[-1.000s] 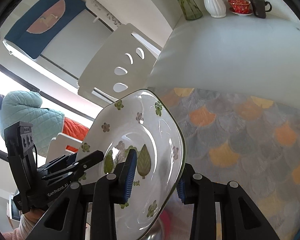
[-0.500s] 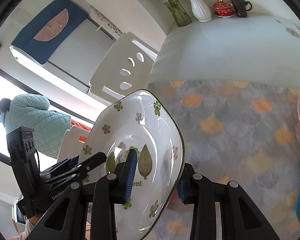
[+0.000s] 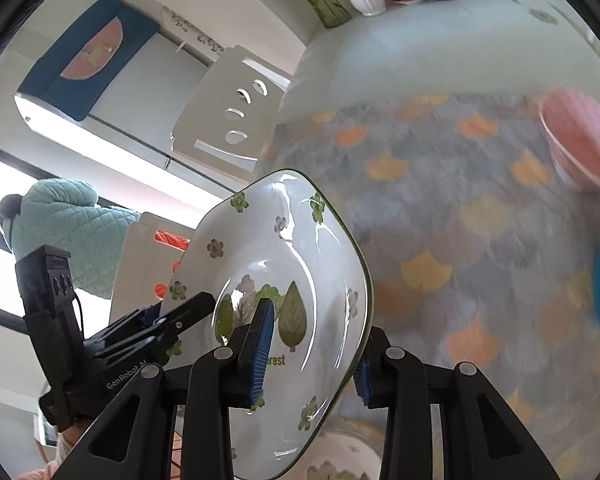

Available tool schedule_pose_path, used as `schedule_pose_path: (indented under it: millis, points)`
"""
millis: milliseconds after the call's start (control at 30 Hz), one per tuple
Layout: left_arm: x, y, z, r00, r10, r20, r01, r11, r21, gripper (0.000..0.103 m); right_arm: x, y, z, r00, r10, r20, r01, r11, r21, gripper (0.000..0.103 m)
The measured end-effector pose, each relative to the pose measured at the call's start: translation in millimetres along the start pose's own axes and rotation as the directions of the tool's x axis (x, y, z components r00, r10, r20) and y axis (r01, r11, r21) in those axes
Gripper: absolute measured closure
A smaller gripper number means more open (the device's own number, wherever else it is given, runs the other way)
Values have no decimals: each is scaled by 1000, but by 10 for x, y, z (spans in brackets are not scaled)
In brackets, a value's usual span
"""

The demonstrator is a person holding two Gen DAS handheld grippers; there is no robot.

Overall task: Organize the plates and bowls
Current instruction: 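Carry the hexagonal plate back and lower it onto the round plate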

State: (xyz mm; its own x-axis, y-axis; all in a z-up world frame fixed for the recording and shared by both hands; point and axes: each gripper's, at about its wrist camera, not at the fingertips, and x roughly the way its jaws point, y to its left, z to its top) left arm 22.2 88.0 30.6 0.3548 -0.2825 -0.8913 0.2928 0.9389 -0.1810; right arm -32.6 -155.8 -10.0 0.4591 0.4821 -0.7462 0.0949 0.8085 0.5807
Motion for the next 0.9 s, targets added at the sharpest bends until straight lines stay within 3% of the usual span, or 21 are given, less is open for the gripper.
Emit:
schedule_pose_path:
  millis: [300,900]
  points:
    - [-26,-186,-370,998,-62,-26,63,997,51,65,-226,-189,-419,1000,-9,15,8,1000,28,68]
    - [-154,-186,-1106,988,-129,-90,140,982,126,65,-198,-319,-1478,997,38,-64,-31,994,107,68]
